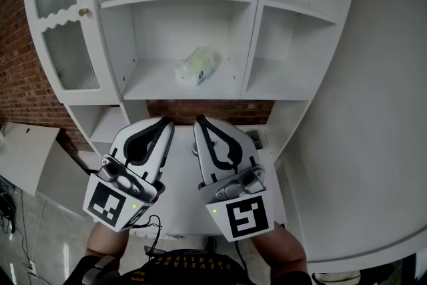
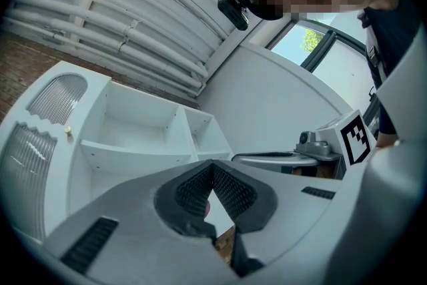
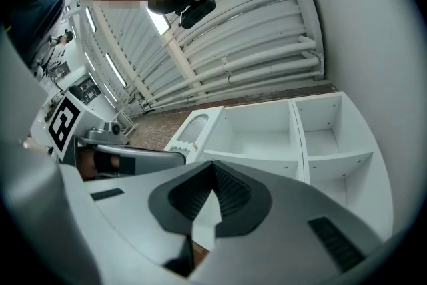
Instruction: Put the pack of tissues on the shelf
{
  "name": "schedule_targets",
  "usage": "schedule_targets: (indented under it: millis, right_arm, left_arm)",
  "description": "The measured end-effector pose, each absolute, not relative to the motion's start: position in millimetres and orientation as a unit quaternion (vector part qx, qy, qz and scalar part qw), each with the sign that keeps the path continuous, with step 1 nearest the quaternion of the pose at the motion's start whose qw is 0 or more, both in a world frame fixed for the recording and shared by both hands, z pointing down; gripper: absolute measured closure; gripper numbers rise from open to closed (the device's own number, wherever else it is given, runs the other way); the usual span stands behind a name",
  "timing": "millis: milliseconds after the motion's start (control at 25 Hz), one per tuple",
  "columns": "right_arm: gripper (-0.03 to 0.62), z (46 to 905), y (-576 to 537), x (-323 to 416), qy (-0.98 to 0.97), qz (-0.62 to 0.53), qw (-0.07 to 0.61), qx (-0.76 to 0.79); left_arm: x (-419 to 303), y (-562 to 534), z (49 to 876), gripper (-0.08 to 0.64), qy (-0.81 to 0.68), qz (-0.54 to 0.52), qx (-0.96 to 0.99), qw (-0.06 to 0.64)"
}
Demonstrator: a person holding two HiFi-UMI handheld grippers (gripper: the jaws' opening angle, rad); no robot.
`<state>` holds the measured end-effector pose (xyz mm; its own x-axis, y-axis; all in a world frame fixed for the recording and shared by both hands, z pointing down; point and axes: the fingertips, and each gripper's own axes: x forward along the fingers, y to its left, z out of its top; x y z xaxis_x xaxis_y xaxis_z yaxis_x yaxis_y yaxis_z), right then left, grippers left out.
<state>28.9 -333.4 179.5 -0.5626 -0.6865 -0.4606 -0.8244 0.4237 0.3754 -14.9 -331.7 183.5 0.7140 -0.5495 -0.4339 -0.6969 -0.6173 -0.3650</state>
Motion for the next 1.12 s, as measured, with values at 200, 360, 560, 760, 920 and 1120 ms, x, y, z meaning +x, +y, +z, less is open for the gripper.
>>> schedule_targets:
  millis: [200, 360, 560, 760, 920, 1120]
  right_arm:
    - [0.586, 177.4, -335.3, 33.9, 0.832, 0.296, 0.122, -0.453]
    - [0.586, 178.3, -338.2, 38.6, 0.831, 0.297, 0.122, -0.455]
    - [0.586, 178.2, -343.0, 41.0, 0.831, 0.295, 0.123, -0.454]
    - [0.586, 181.5, -349.8, 43.4, 0.832, 0.291, 0.118, -0.456]
    - [0.586, 185.3, -356.7, 45.1, 0.835, 0.283, 0.116, -0.458]
    - [0.586, 191.9, -365.1, 48.7, 0.834, 0.278, 0.116, -0.462]
  left_arm:
    - [-12.8, -336.6, 183.3, 0.557, 0.357, 0.141, -0.884, 0.268]
    - [-9.7, -339.0, 183.0, 0.557, 0.360, 0.138, -0.880, 0.278]
    - [-7.2, -345.2, 182.6, 0.557, 0.356, 0.136, -0.883, 0.275]
    - [-8.7, -351.1, 182.0, 0.557, 0.356, 0.137, -0.883, 0.274]
    - [-13.9, -359.6, 183.8, 0.557, 0.364, 0.133, -0.882, 0.270]
    - [-17.7, -371.8, 189.6, 0.557, 0.371, 0.130, -0.881, 0.264]
